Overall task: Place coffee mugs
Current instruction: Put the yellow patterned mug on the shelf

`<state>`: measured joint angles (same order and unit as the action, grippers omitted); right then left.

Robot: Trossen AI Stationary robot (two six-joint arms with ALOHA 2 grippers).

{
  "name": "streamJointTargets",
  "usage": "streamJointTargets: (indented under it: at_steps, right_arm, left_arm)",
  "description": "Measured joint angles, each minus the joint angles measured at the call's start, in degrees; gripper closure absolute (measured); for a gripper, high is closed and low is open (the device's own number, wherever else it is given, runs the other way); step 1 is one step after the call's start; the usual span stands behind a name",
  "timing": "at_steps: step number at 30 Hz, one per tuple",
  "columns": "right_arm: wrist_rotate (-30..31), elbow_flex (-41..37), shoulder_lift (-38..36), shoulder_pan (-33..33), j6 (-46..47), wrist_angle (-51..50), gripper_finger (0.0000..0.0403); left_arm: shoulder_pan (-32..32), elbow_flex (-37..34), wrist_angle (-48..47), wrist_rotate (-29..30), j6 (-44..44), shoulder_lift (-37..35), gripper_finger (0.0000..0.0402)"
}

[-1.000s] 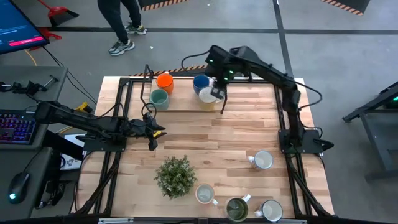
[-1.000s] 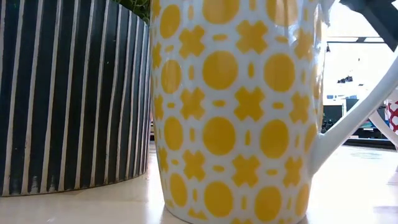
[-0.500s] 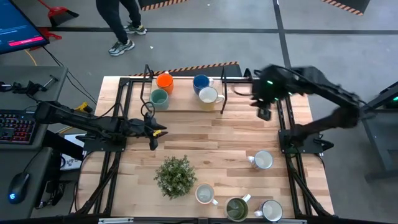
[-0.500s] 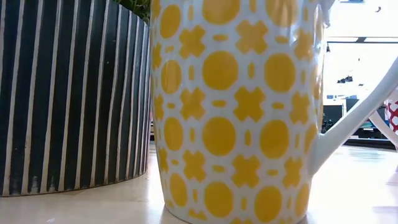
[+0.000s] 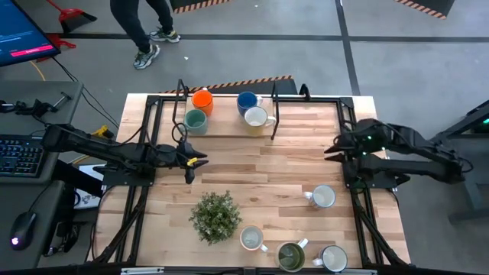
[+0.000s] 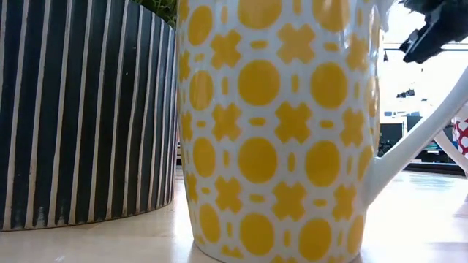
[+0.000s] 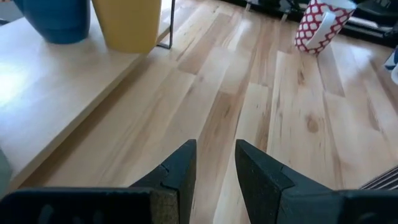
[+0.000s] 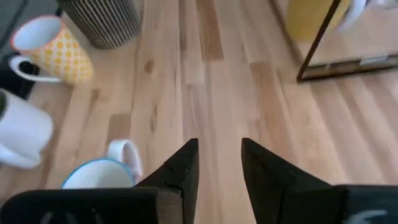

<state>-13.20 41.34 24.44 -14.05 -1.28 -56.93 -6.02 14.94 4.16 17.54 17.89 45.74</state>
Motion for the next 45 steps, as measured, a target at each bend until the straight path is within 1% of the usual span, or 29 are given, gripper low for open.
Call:
streamJointTargets:
  at_steps: [2,3,5,7,9,11,14,19,23,27,30,33,37,41,45]
  right_arm:
    - [-1.92,1.45,-1.87,0.11,-0.98,4.98,0.0304]
    - [-3.11,1.56,-2.99,0.23,-1.7,5.38,0.0304]
    - [-3.59,1.25,-4.61,0.28,-1.64,4.12,0.0304]
    - [-3.54,0.61,-5.52,0.22,0.16,6.85,0.0304]
    - [-3.22,0.43,-6.1,0.22,2.3,6.21,0.0304]
    - [-2.89,-0.87,-6.4,0.24,5.15,9.75,0.0304]
    - [-3.51,-4.9,-7.03,0.22,10.03,16.9,0.0304]
    - [-4.68,-15.09,-7.2,0.24,15.87,32.05,0.0304]
    - [-5.55,-21.69,-7.21,0.24,19.06,39.31,0.0304]
    - [-6.07,-24.97,-7.23,0.99,21.29,41.7,0.0304]
    - [-6.35,-25.69,-7.22,2.49,20.63,42.27,0.0304]
    - [-6.27,-25.81,-7.24,3.65,18.87,43.8,0.0304]
    - [-4.83,-25.79,-7.23,4.39,17.67,44.87,0.0304]
    - [-4.95,-25.78,-7.21,4.48,17.73,44.67,0.0304]
    - [-5.17,-25.78,-7.21,4.46,17.8,44.5,0.0304]
  left_arm:
    - [0.0,0.0,0.62,0.0,-0.01,-0.01,0.03]
    - [0.0,0.0,0.68,0.0,-0.02,-0.02,0.03]
    - [0.0,0.0,0.98,0.0,0.02,-0.01,0.03]
    - [0.0,0.0,1.28,0.01,0.02,-0.01,0.03]
    - [0.0,0.0,2.05,0.02,0.0,0.0,0.03]
    - [0.02,0.0,2.35,0.04,0.02,0.0,0.03]
    - [0.02,0.02,3.37,0.04,0.04,0.0,0.03]
    - [0.02,0.02,3.53,0.03,0.09,0.0,0.03]
    - [0.02,0.02,4.07,0.02,2.27,0.0,0.03]
    - [0.0,0.02,5.74,-0.27,3.01,0.0,0.03]
    - [0.0,0.02,7.98,-2.18,3.0,0.0,0.03]
    - [0.0,0.02,12.56,-4.36,2.69,0.0,0.03]
    - [0.0,0.47,19.84,-6.38,-2.37,0.01,0.03]
    - [0.0,5.48,19.93,-6.52,-7.33,0.58,0.0294]
    - [0.0,13.46,15.88,-7.48,-10.47,4.53,0.0278]
